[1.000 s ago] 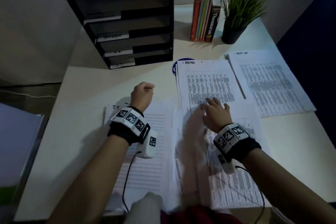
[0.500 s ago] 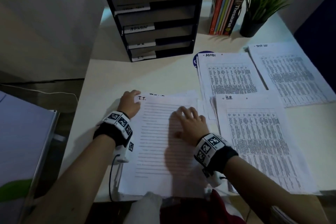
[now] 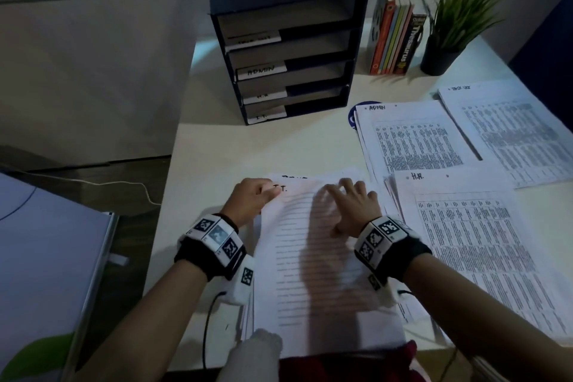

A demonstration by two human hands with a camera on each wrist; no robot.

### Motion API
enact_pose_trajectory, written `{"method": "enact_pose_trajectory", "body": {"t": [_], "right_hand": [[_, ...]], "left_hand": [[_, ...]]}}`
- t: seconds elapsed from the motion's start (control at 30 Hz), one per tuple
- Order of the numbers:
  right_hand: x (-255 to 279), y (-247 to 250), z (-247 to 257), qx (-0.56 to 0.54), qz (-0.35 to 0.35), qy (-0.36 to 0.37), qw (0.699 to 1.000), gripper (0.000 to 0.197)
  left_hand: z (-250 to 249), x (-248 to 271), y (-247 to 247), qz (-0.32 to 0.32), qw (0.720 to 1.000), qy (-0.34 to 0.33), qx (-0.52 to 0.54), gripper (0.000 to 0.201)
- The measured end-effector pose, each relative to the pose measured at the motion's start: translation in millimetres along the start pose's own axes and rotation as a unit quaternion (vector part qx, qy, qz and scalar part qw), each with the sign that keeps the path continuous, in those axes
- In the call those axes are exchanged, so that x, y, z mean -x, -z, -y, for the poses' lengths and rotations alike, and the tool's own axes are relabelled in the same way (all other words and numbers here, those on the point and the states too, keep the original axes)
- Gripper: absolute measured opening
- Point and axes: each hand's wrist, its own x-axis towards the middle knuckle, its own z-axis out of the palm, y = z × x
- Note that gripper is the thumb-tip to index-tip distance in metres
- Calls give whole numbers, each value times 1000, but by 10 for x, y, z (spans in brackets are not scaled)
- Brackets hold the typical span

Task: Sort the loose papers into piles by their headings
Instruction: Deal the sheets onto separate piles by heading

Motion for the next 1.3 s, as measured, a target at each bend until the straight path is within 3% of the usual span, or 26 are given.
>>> {"method": "enact_pose_trajectory", "body": {"t": [0.13,0.2,0.3,0.4,0.53,0.6,0.7,0.77,0.87,1.0,1.07,1.17,1.3], "right_hand": [[-38,-123,106,-146,-31,17,989,48],[-48,-160,118,-274,-56,-2,960,31],[-39,-128,153,-447,-49,-18,893,33],[-7,-45,229,-554,-34,-12,832,52],[-20,-12,290,-573,-24,-8,819,63],[-27,-1,283,-592,-23,-9,805,53],[21,-4,285,-640,-27,-10,768,17],[26,-66,245,-641,-41,-24,766,13],[46,-150,211,-663,-49,-45,746,26],[7,-137,249,-671,-72,-41,737,25],[-45,-147,287,-646,-100,-33,756,10],[-84,-155,330,-632,-120,-19,765,36],[-99,-141,334,-608,-120,-13,785,32]], "left_hand": [[-125,116,2,137,984,72,85,25],[-142,156,19,194,968,88,129,27],[-119,171,46,238,949,98,184,37],[-149,142,-14,214,958,85,171,32],[-163,125,-68,187,966,65,169,21],[-154,117,-91,164,970,69,168,11],[-70,60,-130,48,988,79,124,16],[7,40,-155,-35,992,84,91,30],[80,77,-177,-92,987,74,112,56],[98,113,-245,-133,990,35,19,56],[96,137,-286,-123,990,22,-58,61],[132,164,-331,-84,984,13,-157,72],[119,229,-373,-53,972,40,-224,75]]}}
